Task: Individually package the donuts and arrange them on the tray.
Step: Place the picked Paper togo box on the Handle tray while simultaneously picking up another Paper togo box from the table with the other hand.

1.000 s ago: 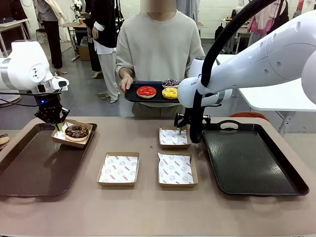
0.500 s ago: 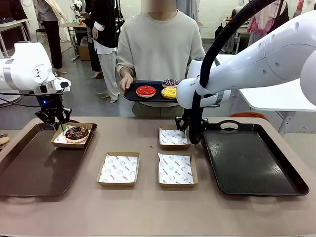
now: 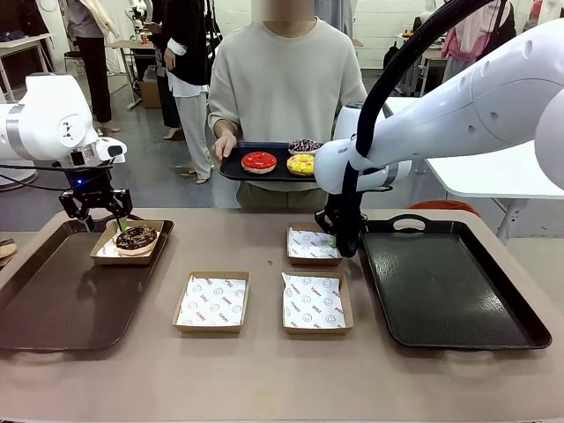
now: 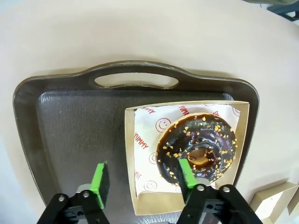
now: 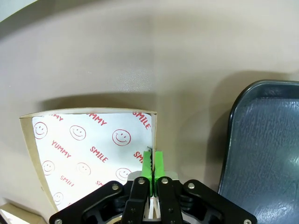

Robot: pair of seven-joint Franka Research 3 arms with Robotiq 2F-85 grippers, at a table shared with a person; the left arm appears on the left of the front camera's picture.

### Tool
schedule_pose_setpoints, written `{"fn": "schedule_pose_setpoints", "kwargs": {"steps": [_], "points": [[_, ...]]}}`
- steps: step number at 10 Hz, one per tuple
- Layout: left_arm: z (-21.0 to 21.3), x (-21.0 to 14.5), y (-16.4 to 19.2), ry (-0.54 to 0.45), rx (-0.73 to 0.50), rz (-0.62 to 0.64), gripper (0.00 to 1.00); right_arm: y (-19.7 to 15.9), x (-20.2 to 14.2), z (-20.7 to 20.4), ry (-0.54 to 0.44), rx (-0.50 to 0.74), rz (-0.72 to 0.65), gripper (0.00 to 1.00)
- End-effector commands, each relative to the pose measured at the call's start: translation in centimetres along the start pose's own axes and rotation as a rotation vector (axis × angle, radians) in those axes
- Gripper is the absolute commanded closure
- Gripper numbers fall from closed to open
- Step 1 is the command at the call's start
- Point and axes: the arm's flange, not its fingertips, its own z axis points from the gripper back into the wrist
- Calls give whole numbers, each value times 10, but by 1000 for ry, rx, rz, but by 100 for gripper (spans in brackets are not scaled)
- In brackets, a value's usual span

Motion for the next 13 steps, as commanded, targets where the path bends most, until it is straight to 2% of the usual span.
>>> {"fn": "schedule_pose_setpoints", "kwargs": {"steps": [1,2,5,8,10,13], "points": [[5,0,1,8,-15,-14,0,1,3,-3,4,-35,2,100],[7,-3,2,5,-22,-13,12,2,3,-2,7,-41,1,100],[26,-40,12,12,-177,-65,12,9,-8,29,23,-49,-13,100],[51,-117,50,-28,-458,-86,12,12,-21,92,-4,-57,-11,100],[64,-174,87,-118,-761,-85,12,16,-26,129,-26,-56,-22,100],[68,-224,147,-154,-1027,-15,12,27,-23,157,-26,-69,-32,100]]}}
